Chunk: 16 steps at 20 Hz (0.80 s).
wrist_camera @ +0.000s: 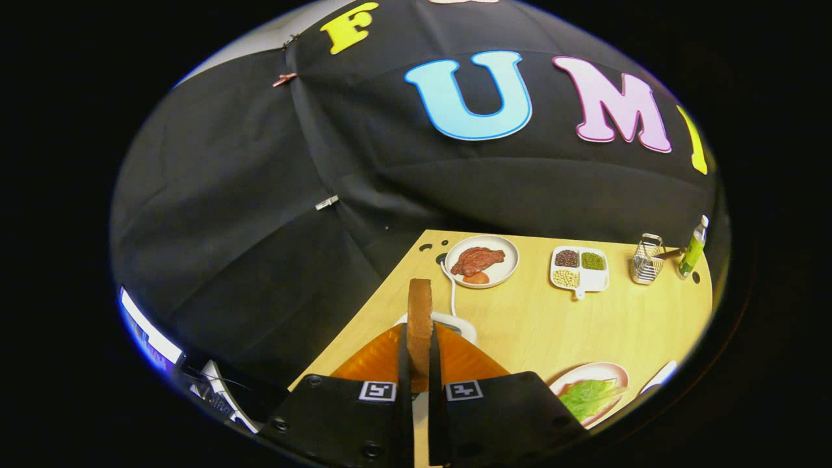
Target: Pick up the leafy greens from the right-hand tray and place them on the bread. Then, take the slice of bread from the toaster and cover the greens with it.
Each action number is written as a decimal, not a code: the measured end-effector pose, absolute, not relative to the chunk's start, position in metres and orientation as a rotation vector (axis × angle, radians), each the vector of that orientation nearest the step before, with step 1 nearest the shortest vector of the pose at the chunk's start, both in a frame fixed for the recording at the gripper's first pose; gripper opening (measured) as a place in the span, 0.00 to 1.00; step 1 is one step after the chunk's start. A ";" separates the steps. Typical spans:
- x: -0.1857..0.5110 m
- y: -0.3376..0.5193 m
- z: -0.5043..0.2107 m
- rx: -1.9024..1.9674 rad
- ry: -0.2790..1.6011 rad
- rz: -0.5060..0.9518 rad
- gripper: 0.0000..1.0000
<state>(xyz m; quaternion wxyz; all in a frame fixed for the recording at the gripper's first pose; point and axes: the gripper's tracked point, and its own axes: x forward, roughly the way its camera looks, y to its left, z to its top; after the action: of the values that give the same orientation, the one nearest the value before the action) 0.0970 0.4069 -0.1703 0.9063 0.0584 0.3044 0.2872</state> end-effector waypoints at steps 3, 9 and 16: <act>0.103 0.366 -0.162 0.128 0.605 0.553 0.13; 0.103 0.282 -0.208 0.144 0.669 0.461 0.13; 0.101 0.204 -0.278 0.200 0.796 0.337 0.13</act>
<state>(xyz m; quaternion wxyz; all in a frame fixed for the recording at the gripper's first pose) 0.1008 0.2039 -0.2783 0.9031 0.0968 0.3853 0.1631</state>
